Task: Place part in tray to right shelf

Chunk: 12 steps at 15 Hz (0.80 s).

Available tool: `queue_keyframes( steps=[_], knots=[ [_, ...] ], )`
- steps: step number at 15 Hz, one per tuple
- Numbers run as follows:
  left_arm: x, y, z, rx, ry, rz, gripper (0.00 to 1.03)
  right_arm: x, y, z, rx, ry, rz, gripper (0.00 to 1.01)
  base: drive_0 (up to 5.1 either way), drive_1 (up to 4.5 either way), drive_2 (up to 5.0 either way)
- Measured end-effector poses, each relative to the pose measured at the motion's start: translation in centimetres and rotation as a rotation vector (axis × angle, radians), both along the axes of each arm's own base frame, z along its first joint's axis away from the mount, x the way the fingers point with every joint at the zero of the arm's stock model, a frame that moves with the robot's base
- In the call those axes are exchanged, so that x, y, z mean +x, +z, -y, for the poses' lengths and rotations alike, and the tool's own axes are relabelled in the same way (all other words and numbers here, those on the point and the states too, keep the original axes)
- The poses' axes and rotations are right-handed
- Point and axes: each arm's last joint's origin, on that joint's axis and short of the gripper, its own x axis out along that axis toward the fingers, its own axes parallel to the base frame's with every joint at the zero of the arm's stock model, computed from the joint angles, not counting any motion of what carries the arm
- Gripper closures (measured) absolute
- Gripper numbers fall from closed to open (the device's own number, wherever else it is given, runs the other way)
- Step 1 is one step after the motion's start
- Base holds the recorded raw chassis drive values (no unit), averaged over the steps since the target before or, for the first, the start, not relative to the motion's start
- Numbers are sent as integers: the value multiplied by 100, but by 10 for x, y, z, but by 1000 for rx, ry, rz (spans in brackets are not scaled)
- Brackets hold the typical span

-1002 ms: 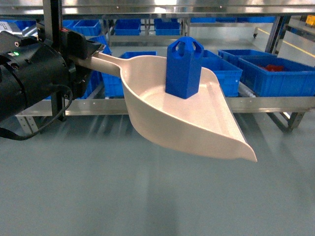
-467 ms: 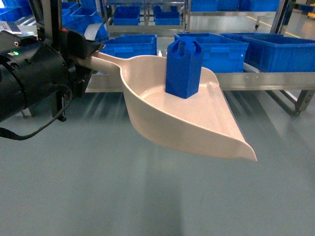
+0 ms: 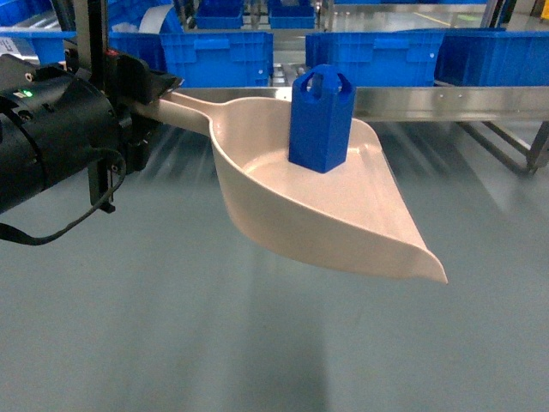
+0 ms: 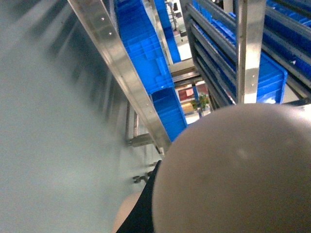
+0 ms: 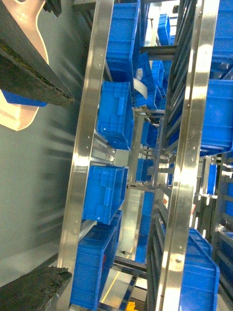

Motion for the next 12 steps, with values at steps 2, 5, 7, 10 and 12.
queue_keyframes(
  steps=[2, 5, 7, 10, 12],
  knots=[
    [0, -1, 0, 4, 0, -4, 89, 0, 0, 0, -1, 0, -2, 3, 0, 0, 0],
    [0, 0, 0, 3, 0, -1, 89, 0, 0, 0, 0, 0, -1, 3, 0, 0, 0],
    [0, 0, 0, 3, 0, -1, 89, 0, 0, 0, 0, 0, 0, 3, -2, 202, -207],
    [0, 0, 0, 2, 0, 2, 89, 0, 0, 0, 1, 0, 1, 3, -5, 400, -410],
    [0, 0, 0, 2, 0, 3, 89, 0, 0, 0, 1, 0, 3, 3, -3, 401, -408]
  ],
)
